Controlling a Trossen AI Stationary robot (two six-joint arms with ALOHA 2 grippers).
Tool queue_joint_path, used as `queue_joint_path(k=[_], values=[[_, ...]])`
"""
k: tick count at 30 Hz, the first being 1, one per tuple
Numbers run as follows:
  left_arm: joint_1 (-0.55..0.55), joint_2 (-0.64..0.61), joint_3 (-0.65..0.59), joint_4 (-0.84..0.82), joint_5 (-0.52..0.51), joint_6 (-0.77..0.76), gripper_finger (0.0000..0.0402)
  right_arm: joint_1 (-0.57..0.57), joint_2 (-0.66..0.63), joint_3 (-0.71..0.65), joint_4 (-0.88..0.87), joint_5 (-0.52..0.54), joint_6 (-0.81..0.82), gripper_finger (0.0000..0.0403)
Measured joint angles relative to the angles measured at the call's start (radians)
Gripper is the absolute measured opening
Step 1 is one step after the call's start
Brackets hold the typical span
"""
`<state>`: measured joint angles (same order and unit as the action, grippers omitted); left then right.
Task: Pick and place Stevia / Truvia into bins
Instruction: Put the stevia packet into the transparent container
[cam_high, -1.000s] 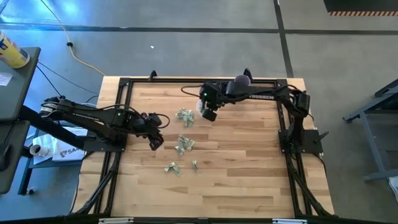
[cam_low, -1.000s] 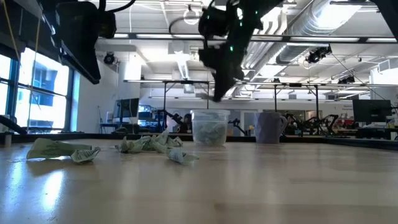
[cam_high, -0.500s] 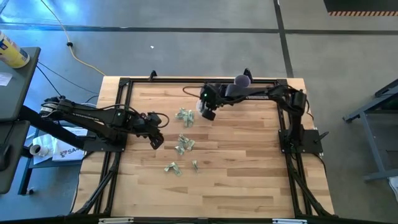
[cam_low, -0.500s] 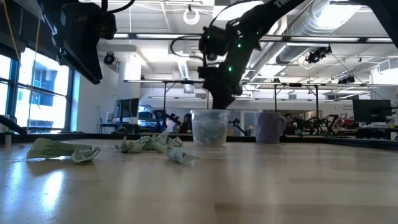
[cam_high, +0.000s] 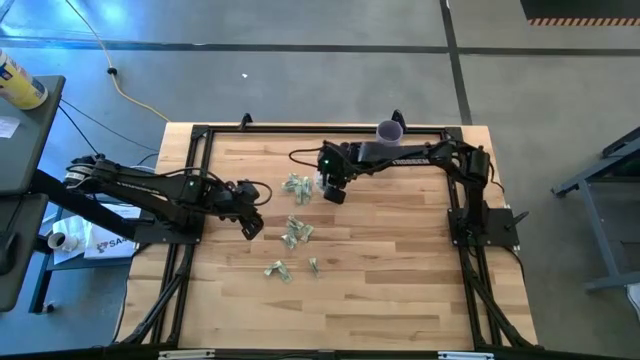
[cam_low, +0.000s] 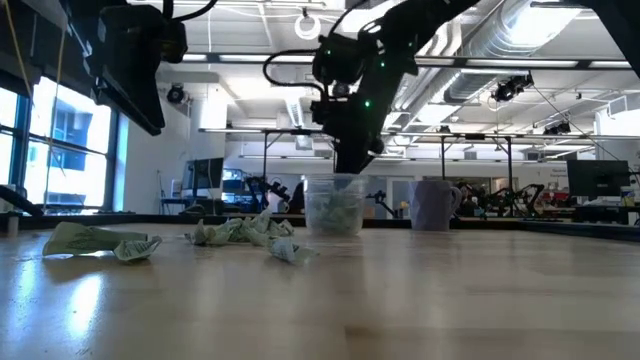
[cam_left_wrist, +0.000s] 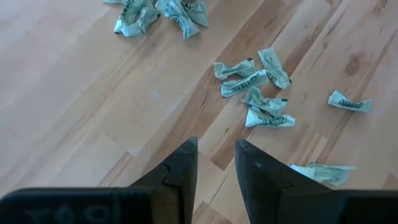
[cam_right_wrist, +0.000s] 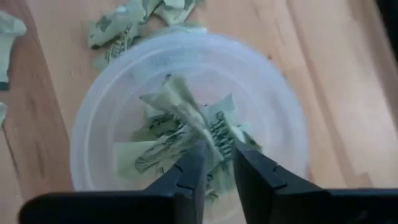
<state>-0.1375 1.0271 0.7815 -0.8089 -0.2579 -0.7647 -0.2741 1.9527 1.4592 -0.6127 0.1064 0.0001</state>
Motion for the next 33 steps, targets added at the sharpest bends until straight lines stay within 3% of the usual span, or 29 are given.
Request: queue_joint_path(k=[7,12,16,20,23,26,33], values=[[0.0,0.0,0.0,-0.001,0.0,0.001,0.014,0.019,-0.003,0.127,-0.121,0.004,-0.016,0.0113],[0.0,0.0,0.0,-0.002,0.027,0.028,0.014,0.046,-0.004,0.176,-0.255,-0.049,-0.06,0.0135],[0.0,0.0,0.0,-0.005,0.059,0.048,0.014,0.131,-0.013,0.183,-0.311,-0.104,-0.038,0.014],[-0.001,0.014,0.0,-0.001,0.152,0.193,0.014,0.257,-0.014,0.183,-0.314,-0.114,0.042,0.014],[-0.001,0.04,0.0,0.0,0.175,0.289,0.014,0.361,-0.014,0.183,-0.333,-0.059,0.13,0.014],[-0.001,0.075,0.0,0.019,0.121,0.285,0.0147,0.468,-0.014,0.183,-0.385,0.036,0.3,0.0143],[-0.046,0.178,0.0,0.105,0.226,0.216,0.0233,0.696,-0.014,0.183,-0.496,0.166,0.721,0.0177]])
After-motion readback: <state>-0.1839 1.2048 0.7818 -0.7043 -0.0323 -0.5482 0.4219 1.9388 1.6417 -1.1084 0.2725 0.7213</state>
